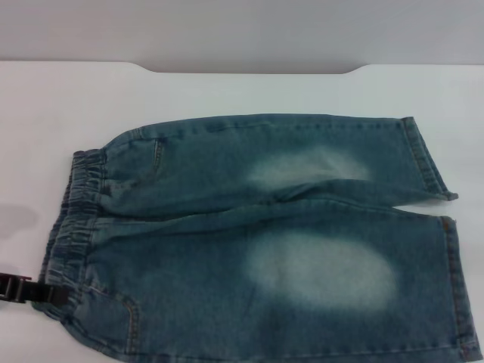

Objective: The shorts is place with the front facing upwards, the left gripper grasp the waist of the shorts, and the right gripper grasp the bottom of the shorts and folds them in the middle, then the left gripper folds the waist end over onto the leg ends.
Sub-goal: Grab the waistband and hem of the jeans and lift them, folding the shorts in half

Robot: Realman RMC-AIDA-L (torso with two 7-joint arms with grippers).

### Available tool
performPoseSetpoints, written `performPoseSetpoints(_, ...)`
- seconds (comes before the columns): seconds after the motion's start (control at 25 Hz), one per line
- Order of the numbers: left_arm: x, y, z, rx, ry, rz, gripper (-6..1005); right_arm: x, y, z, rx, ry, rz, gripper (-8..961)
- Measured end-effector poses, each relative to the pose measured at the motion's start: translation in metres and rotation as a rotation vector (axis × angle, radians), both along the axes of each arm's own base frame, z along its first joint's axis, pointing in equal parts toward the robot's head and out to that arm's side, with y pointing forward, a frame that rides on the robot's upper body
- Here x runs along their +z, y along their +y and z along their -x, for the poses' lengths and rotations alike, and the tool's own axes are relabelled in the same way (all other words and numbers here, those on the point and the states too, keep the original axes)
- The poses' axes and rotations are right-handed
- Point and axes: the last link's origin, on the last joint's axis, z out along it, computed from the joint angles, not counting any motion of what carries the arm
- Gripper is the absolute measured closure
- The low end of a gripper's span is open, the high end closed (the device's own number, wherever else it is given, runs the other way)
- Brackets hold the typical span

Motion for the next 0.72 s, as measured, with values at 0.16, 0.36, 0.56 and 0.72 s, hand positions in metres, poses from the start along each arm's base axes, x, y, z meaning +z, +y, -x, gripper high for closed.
performPoseSetpoints(0.16,-0.003,0.001,-0.002,-0.009,0.01,0.008,871,0.0,0.0,0.0,0.0,-0.002,0.002,331)
performPoseSetpoints(0.36,0.001,0.006,-0.005,-0.028,0.032,-0.023,905,0.0,0.001,0.0,0.0,-0.001,0.002,331)
performPoseSetpoints(0.56,0.004,0.009,-0.007,-0.032,0.04,-0.041,939,-0.001,0.001,0.001,0.004,-0.003,0.006,331)
performPoseSetpoints(0.72,0.007,0.012,-0.009,-0.035,0.043,-0.046,953,-0.003,0.007,0.007,0.038,0.003,0.053,331)
